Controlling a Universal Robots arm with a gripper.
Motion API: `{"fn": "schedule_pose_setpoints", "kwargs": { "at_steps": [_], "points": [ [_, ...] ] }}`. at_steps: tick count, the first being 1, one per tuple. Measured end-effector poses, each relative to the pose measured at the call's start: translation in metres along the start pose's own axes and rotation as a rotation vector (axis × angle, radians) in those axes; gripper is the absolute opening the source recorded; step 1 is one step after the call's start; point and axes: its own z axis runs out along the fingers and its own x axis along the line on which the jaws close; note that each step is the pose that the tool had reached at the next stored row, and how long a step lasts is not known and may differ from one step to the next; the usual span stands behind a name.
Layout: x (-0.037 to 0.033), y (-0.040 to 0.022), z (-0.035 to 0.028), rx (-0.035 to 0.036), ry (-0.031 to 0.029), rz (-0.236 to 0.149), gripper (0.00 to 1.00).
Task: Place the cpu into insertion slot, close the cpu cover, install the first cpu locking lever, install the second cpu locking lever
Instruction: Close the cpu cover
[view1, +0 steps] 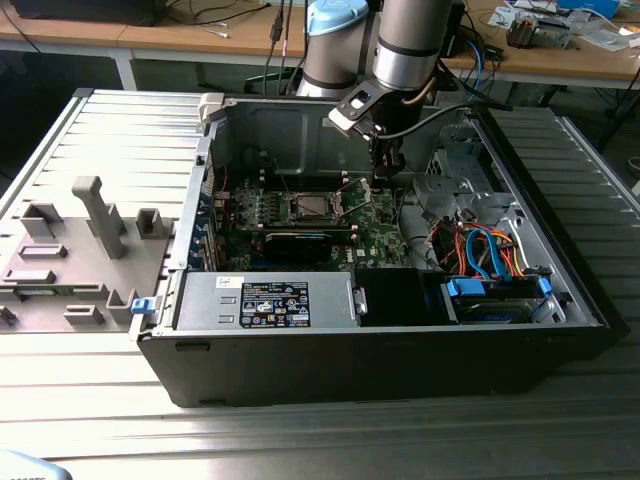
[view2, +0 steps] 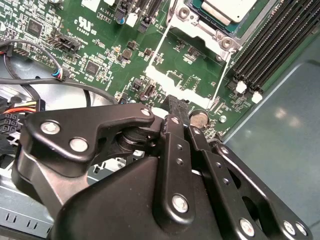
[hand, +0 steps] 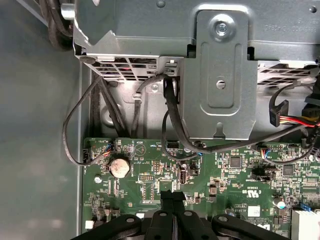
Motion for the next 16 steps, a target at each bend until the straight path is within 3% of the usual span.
{"fn": "schedule_pose_setpoints", "kwargs": {
  "at_steps": [8, 14, 16],
  "points": [
    [0.0001, 0.0010, 0.0050, 0.0004, 0.0001, 0.000, 0.11],
    [-0.0001, 0.0025, -0.0044, 0.0011, 0.0004, -0.001, 0.11],
    [-0.0002, 0.0061, -0.0043, 0.0092, 0.0005, -0.001, 0.11]
  ]
}}
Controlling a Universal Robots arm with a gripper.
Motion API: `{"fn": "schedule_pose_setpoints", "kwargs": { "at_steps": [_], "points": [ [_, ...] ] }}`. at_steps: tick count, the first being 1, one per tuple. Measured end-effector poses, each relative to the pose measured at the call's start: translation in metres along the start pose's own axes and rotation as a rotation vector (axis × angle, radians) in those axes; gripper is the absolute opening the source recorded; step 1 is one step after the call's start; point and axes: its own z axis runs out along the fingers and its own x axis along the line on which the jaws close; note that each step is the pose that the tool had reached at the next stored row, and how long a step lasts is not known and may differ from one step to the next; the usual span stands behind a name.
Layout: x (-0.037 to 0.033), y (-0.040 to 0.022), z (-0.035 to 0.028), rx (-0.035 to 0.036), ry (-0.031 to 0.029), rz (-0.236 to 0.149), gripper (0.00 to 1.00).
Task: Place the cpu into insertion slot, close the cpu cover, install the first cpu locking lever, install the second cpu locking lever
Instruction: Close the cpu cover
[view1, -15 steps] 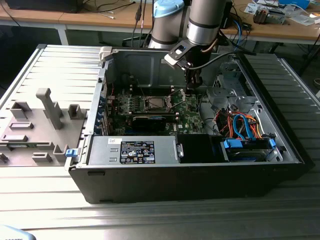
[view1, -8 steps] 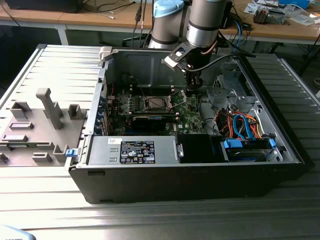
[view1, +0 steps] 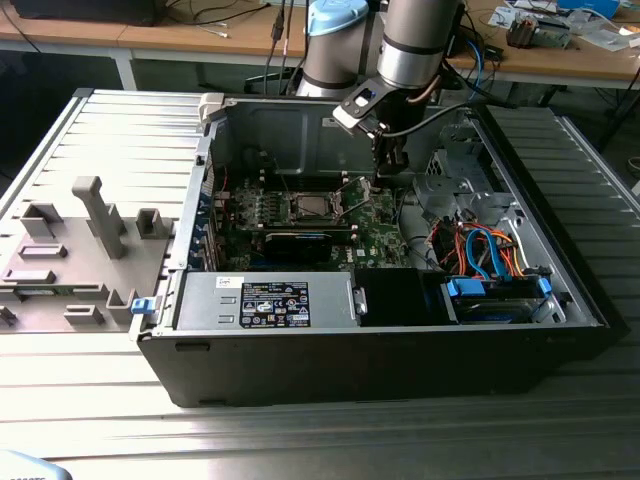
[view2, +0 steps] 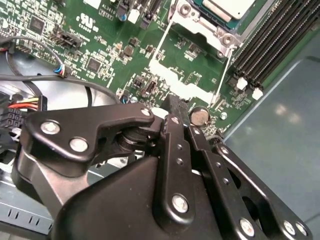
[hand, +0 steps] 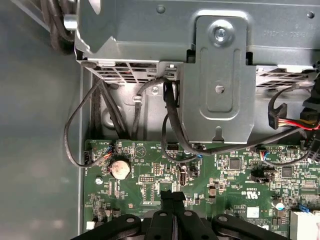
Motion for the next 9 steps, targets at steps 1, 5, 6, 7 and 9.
{"fn": "schedule_pose_setpoints", "kwargs": {
  "at_steps": [1, 5, 6, 7, 9],
  "points": [
    [-0.0001, 0.0016, 0.0013, 0.0058, 0.0003, 0.000, 0.11],
    [0.0000, 0.0007, 0.0069, 0.0074, 0.0042, -0.001, 0.11],
    [0.0001, -0.0001, 0.0070, 0.0071, 0.0044, -0.001, 0.11],
    [0.0002, -0.0012, 0.0070, 0.0069, 0.0044, -0.001, 0.11],
    [0.0002, -0.0038, 0.0070, 0.0064, 0.0044, -0.001, 0.11]
  ]
}}
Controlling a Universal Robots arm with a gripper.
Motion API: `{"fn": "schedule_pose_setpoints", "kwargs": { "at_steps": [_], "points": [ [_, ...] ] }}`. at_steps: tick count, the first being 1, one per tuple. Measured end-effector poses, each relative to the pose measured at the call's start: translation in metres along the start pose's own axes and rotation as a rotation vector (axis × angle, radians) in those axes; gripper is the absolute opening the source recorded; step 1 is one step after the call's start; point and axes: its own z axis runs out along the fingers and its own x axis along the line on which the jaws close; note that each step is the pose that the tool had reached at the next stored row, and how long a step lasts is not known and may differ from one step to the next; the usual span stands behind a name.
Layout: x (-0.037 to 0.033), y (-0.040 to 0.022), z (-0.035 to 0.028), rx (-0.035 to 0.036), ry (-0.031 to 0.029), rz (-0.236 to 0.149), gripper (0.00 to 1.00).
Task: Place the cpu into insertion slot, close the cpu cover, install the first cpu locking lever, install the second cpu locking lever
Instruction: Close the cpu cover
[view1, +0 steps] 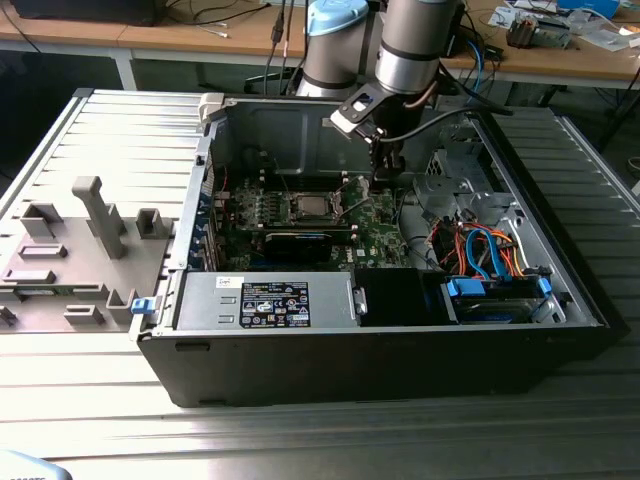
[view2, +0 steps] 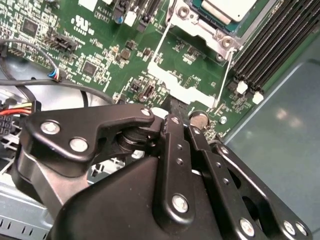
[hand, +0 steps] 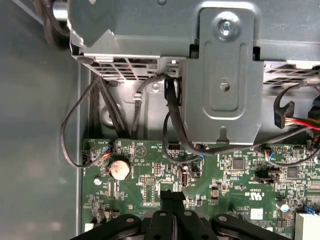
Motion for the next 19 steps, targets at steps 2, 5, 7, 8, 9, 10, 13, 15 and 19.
{"fn": "schedule_pose_setpoints", "kwargs": {
  "at_steps": [2, 5, 7, 8, 9, 10, 13, 15, 19],
  "points": [
    [0.0000, -0.0020, 0.0000, -0.0001, 0.0000, 0.000, 0.11],
    [0.0001, -0.0035, 0.0001, -0.0001, 0.0000, 0.000, 0.11],
    [0.0001, -0.0046, 0.0002, -0.0001, 0.0003, 0.000, 0.11],
    [0.0002, -0.0051, 0.0002, -0.0002, 0.0004, 0.000, 0.11],
    [0.0002, -0.0062, 0.0003, -0.0001, 0.0004, 0.000, 0.11],
    [0.0003, -0.0076, 0.0003, -0.0002, 0.0005, 0.000, 0.11],
    [0.0003, -0.0094, 0.0005, -0.0001, 0.0005, 0.000, 0.11],
    [0.0004, -0.0106, 0.0006, -0.0002, 0.0004, 0.000, 0.11],
    [0.0005, -0.0137, 0.0010, -0.0002, 0.0005, 0.000, 0.11]
  ]
}}
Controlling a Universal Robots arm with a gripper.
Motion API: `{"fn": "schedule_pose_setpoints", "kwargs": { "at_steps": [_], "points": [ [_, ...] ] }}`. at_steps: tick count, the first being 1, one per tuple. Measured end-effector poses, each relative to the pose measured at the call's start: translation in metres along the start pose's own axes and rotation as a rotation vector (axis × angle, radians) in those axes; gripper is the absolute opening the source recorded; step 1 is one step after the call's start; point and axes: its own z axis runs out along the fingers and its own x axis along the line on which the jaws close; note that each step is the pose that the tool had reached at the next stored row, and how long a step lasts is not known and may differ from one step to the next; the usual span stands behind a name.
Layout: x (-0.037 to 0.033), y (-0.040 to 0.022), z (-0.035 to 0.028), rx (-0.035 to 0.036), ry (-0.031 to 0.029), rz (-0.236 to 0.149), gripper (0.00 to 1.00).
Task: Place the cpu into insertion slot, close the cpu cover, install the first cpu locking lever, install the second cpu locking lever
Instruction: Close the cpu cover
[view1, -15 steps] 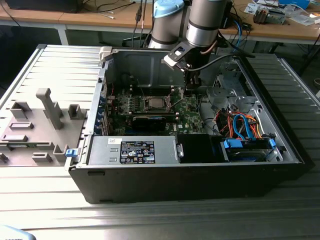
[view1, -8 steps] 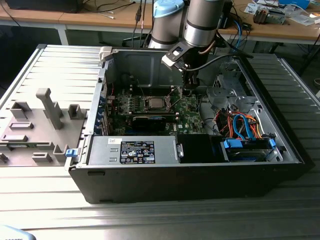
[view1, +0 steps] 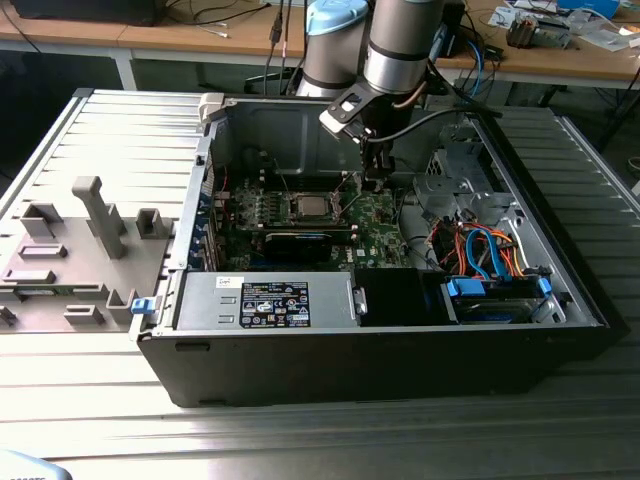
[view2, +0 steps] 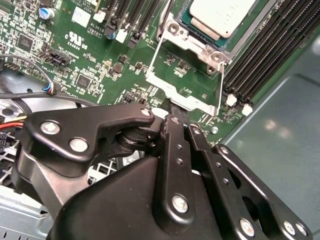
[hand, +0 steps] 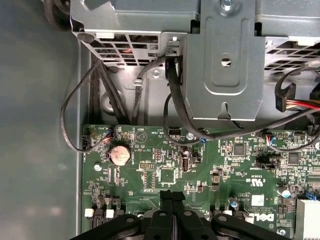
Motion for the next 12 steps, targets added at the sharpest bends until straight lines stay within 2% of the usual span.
{"fn": "schedule_pose_setpoints", "kwargs": {
  "at_steps": [4, 10, 12],
  "points": [
    [0.0001, -0.0042, 0.0003, 0.0000, 0.0001, 0.000, 0.11],
    [0.0002, -0.0053, 0.0003, 0.0000, 0.0000, 0.000, 0.11],
    [0.0003, -0.0086, 0.0004, 0.0000, 0.0000, 0.000, 0.11]
  ]
}}
